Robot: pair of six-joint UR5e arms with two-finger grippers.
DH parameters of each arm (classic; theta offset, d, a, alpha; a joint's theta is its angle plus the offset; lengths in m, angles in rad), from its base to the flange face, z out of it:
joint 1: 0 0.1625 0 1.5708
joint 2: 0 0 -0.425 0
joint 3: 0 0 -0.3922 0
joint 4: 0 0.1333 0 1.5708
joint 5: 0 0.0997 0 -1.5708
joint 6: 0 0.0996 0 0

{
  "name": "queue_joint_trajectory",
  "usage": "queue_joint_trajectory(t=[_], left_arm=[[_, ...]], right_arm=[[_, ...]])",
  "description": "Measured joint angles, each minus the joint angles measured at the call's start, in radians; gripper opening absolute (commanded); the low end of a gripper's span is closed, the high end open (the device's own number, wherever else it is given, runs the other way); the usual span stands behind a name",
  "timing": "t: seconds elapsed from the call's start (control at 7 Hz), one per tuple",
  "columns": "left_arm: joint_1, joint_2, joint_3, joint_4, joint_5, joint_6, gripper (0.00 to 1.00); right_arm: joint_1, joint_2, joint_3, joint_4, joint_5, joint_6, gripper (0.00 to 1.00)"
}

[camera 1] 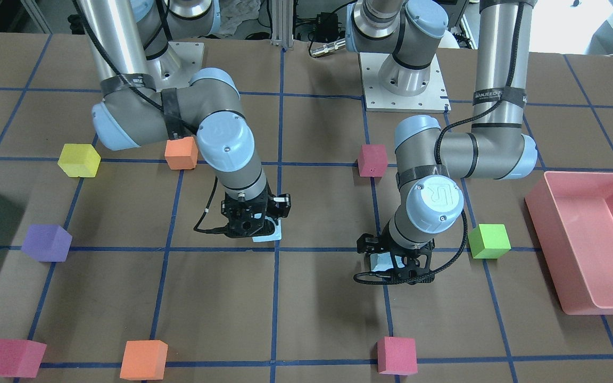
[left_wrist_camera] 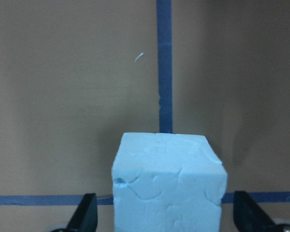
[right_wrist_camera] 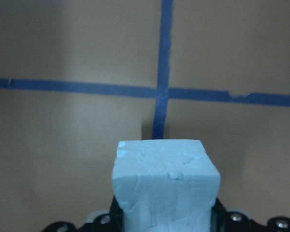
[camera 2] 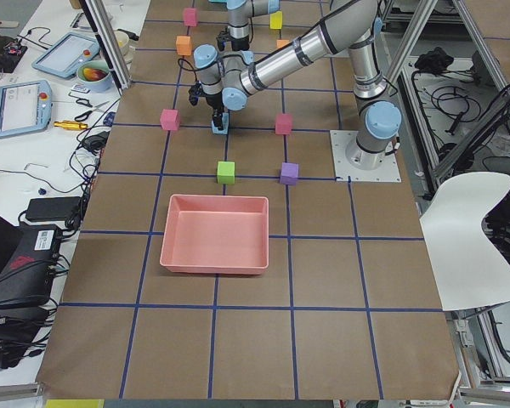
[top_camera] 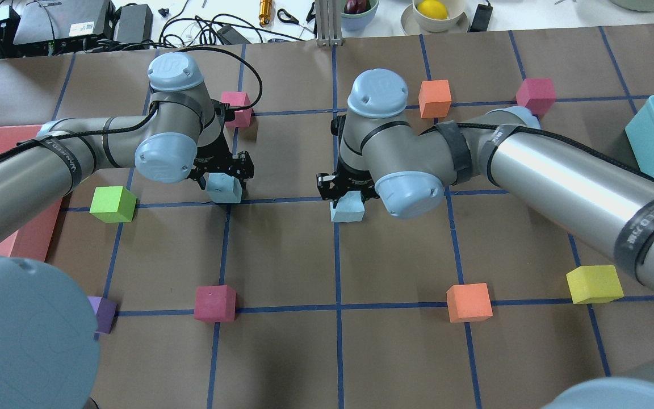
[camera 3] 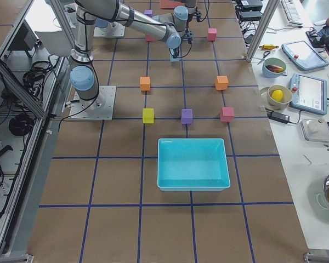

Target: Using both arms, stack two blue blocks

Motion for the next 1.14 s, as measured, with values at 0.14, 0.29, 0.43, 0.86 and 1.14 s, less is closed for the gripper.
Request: queue_joint_trajectory(t=[0.14,0.29,0.43,0.86,1.14], left_arm=[[0.000,-0.003,0.000,0.008,-0.003,0.002,0.06],[0.000,-0.005,0.006,0.011,-0.007,0.001,0.05],[-0.002,-0.002,0.015,0.011,-0.015,-0.003,0.05],[-0.020,0.042,0.039,-0.046,-0.060,-0.013,0.03],[-0.041,0.093,0.036,-0.095,-0.067,-0.014,0.03]], right_arm=[[0.048,-0.005,0.006,0.043,-0.001,0.023,0.21],[0.081,-0.008,0.014,0.065,-0.005,0.039,0.21],[0.094,-0.009,0.030,0.072,-0.014,0.046,0.21],[0.087,-0.007,0.046,0.060,-0.039,0.053,0.69],[0.080,0.000,0.048,0.040,-0.042,0.053,1.00]])
